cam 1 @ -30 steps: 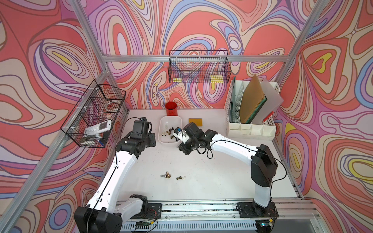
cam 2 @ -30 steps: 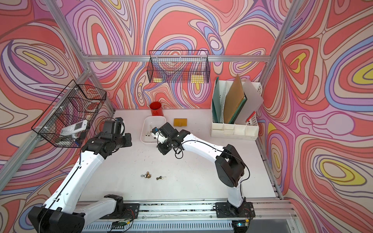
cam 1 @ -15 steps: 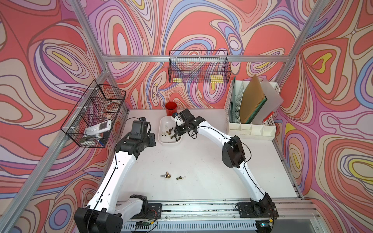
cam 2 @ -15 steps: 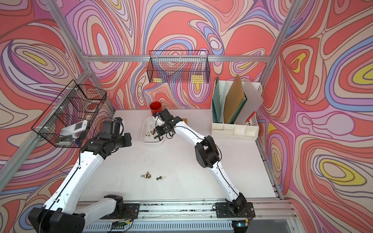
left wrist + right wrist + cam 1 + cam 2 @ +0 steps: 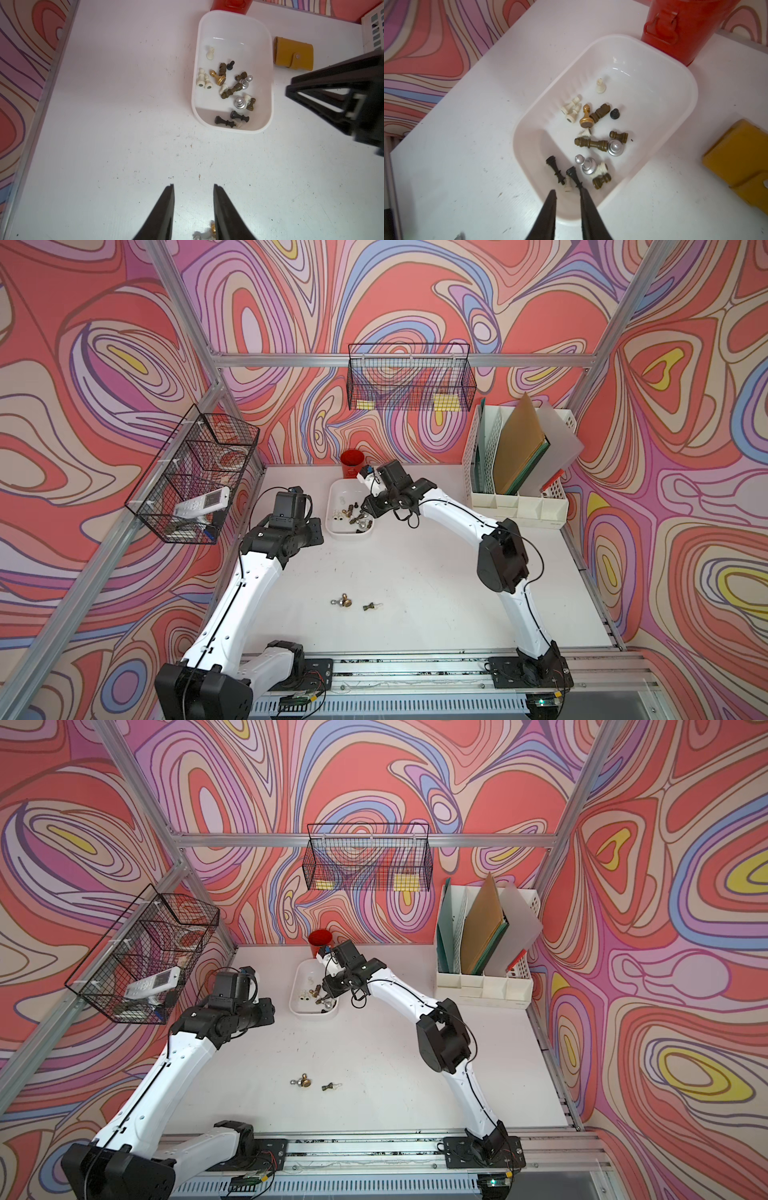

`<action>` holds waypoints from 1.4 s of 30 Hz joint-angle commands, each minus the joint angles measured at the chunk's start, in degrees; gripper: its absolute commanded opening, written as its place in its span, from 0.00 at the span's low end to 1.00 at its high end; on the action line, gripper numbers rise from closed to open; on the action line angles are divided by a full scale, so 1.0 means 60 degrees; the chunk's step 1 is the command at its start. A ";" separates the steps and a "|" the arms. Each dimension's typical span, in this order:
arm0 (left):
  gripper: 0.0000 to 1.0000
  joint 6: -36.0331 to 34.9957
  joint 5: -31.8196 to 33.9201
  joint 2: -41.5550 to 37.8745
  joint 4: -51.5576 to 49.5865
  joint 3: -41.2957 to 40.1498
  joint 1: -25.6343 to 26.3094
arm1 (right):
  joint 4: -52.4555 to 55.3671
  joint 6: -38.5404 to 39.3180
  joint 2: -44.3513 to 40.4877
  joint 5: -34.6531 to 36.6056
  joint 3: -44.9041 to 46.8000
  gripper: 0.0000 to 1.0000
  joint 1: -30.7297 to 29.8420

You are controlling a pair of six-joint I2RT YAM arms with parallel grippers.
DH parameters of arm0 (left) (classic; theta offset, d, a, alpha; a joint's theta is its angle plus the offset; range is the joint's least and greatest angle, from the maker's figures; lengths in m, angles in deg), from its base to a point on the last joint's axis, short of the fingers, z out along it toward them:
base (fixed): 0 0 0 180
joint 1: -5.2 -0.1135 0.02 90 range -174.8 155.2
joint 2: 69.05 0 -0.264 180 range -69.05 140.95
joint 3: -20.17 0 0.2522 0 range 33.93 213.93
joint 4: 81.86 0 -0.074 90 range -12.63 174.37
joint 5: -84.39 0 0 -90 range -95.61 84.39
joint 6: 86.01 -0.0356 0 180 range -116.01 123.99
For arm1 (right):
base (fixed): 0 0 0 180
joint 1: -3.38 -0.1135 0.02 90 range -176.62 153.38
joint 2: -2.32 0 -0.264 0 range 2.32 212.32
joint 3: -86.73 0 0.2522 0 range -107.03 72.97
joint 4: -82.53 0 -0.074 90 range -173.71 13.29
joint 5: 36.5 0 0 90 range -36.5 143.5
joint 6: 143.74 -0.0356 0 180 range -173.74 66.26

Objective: Put the chess pieces into the storage box
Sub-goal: Place the chess piece in the storage box, then pick up the chess piece at the center of the board.

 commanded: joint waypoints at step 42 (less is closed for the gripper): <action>0.35 0.3572 -0.2329 -0.1111 -0.0608 -0.3079 0.2137 | -0.5006 0.2902 -0.2984 0.0283 0.9944 0.36 -0.3517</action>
